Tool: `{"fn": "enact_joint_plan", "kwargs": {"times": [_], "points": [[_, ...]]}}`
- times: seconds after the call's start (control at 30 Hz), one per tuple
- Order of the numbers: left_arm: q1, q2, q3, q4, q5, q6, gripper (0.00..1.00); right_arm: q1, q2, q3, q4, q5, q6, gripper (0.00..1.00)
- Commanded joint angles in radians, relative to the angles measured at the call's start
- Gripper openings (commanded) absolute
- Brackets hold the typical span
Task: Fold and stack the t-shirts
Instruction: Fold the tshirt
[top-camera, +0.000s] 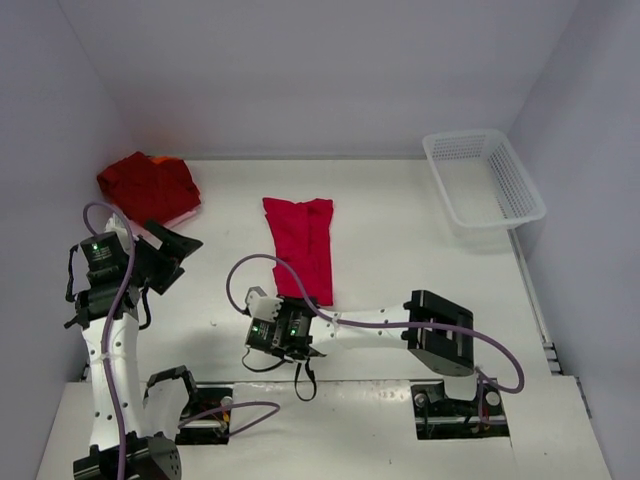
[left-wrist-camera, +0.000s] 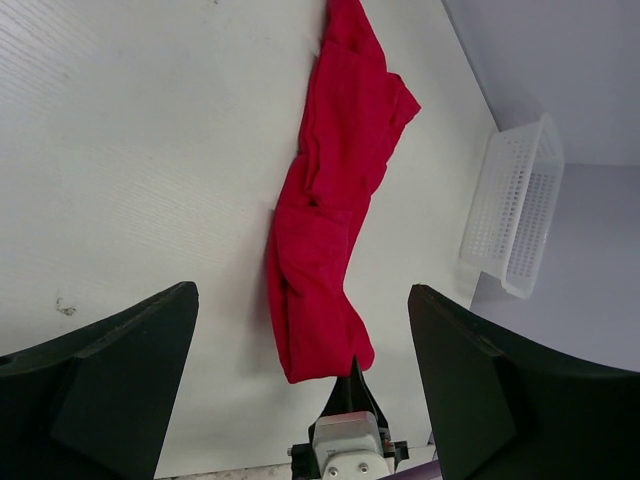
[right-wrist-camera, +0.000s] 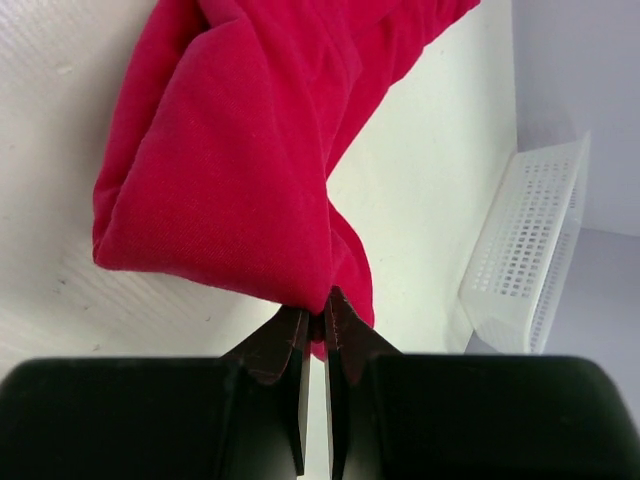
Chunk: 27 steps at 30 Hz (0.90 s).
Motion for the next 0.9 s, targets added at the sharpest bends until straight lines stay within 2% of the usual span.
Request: {"fn": "enact_joint_plan", "kwargs": {"times": [0.0,0.87], "points": [[0.006,-0.013,0.055,0.016,0.002,0.012,0.81,-0.007,-0.078,0.061,-0.019,0.075,-0.025,0.0],[0.006,-0.002,0.084,0.01,-0.006,0.006,0.81,-0.106,-0.101,0.179,0.016,0.075,-0.18,0.0]]}}
